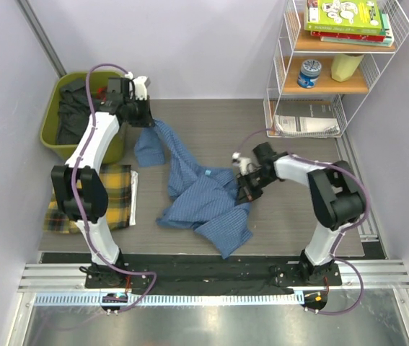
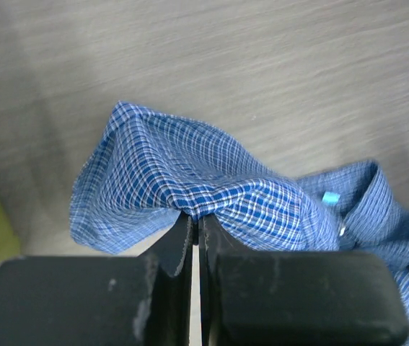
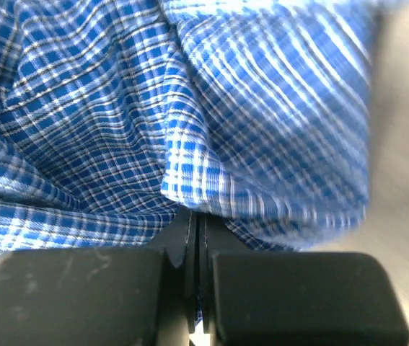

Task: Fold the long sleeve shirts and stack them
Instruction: Flatten the shirt out

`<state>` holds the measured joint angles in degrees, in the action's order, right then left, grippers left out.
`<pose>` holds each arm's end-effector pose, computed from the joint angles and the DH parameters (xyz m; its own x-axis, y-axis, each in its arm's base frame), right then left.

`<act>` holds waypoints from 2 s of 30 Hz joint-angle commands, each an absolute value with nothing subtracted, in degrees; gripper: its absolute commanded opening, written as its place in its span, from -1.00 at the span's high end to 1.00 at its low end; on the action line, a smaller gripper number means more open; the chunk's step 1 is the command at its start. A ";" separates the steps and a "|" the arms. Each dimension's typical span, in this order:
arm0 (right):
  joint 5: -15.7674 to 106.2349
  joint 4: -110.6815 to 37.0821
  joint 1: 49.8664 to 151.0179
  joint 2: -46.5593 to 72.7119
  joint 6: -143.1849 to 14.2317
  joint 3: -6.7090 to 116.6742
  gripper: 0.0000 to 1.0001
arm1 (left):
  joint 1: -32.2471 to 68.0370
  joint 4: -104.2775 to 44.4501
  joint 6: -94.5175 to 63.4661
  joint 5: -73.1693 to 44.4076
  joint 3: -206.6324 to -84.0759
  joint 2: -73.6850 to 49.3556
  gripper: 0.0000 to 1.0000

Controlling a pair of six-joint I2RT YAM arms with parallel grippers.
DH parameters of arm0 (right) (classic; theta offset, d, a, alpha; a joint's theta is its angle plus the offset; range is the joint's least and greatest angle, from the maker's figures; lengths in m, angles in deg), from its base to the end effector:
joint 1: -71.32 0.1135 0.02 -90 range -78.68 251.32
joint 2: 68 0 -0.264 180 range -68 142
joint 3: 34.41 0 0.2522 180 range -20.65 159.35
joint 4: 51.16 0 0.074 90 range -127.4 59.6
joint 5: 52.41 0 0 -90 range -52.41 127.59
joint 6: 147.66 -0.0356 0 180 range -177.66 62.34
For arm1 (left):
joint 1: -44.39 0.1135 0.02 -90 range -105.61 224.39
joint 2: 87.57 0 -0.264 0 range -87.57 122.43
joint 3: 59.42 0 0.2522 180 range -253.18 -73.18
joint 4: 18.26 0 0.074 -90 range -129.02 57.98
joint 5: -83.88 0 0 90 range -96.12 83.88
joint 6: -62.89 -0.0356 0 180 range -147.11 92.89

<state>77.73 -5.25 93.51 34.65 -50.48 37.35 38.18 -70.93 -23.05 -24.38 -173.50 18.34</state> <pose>0.2852 0.1411 0.1431 -0.8413 -0.4463 -0.3050 -0.5344 0.6012 0.5942 0.4152 -0.0564 0.3277 -0.7181 0.0105 -0.6959 0.2747 0.9230 -0.2696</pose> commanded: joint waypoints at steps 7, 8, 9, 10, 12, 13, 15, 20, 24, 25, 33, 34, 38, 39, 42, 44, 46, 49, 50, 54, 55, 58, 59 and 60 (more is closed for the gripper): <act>84.76 -17.97 96.97 -2.51 -60.56 20.22 0.98 | 35.26 -52.33 -21.13 -43.80 -182.78 20.98 0.99; 86.44 -18.06 97.07 -1.66 -61.17 20.22 0.97 | 34.73 -52.32 -20.95 -45.39 -183.22 20.71 0.98; 86.02 -15.45 97.07 -0.60 -59.79 20.91 0.92 | 33.25 -52.93 -21.30 -49.84 -183.22 20.45 0.98; 85.67 -15.34 97.07 0.28 -58.47 21.53 0.76 | 32.36 -53.54 -22.09 -52.06 -182.35 18.97 0.96; 84.97 -10.88 96.72 2.03 -55.21 26.26 0.15 | 30.08 -55.48 -25.07 -55.58 -180.68 16.77 0.97; 82.70 -9.46 95.67 2.31 -53.55 28.20 0.12 | 29.72 -55.14 -25.17 -58.39 -176.93 13.80 0.96; 83.47 -7.52 89.73 2.40 -52.04 32.60 -0.03 | 29.63 -54.00 -25.61 -61.91 -172.96 10.36 0.97; 77.15 -10.84 81.26 4.23 -44.32 37.35 -0.53 | 29.63 -57.06 -36.24 -69.48 -164.00 -1.58 0.92; 80.47 -20.67 78.96 10.20 -41.86 40.34 -0.68 | 29.37 -57.24 -38.70 -76.94 -160.47 -7.84 0.86; 81.44 -22.00 78.87 12.83 -41.49 41.21 -0.88 | 29.10 -57.33 -39.32 -78.35 -159.76 -8.90 0.82; 93.40 -12.20 83.26 20.94 -30.26 54.93 -0.99 | 26.91 -58.12 -39.94 -82.94 -153.08 -16.03 0.74; 93.49 -11.21 84.23 20.59 -27.11 54.85 -0.99 | 26.82 -58.29 -40.02 -82.94 -152.38 -16.46 0.74; 88.50 -10.40 92.04 17.08 -22.07 48.90 -1.00 | 26.73 -60.05 -41.33 -78.03 -150.80 -17.17 0.78; 86.92 -13.72 93.88 16.55 -22.76 47.48 -0.99 | 26.73 -61.01 -42.91 -75.75 -150.53 -17.17 0.78; 82.69 -17.08 94.61 19.69 -26.45 46.23 -0.99 | 26.82 -64.09 -42.31 -61.10 -149.39 -16.12 0.55; 79.62 -16.31 94.52 22.86 -26.99 49.11 -0.99 | 27.78 -67.85 -42.92 -54.04 -149.04 -14.02 0.39; 77.85 -16.83 94.69 27.59 -28.13 51.23 -0.98 | 28.39 -70.50 -42.93 -51.74 -148.60 -12.69 0.23; 77.58 -16.74 94.96 33.30 -30.41 56.59 -0.99 | 30.94 -70.78 -38.65 -49.98 -145.00 -11.11 0.07; 77.58 -16.65 95.22 34.38 -30.76 59.04 -0.99 | 33.30 -70.78 -37.92 -50.67 -143.95 -10.76 0.05; 78.90 -12.97 97.76 39.48 -27.36 64.33 -0.99 | 39.55 -73.06 -35.63 -53.57 -139.91 -9.18 -0.18; 79.60 -11.92 99.16 40.88 -26.47 65.82 -0.99 | 41.91 -73.41 -34.85 -54.10 -139.46 -9.17 -0.20; 82.32 -7.00 101.19 42.82 -22.79 68.11 -0.97 | 44.13 -74.99 -34.84 -55.60 -138.49 -9.35 -0.26; 82.68 -3.50 102.50 43.96 -21.46 68.99 -0.79 | 44.13 -75.87 -36.67 -55.69 -138.66 -9.26 -0.25; 83.20 -1.64 102.95 44.58 -20.32 69.87 -0.69 | 44.39 -76.74 -37.12 -55.95 -138.66 -9.35 -0.25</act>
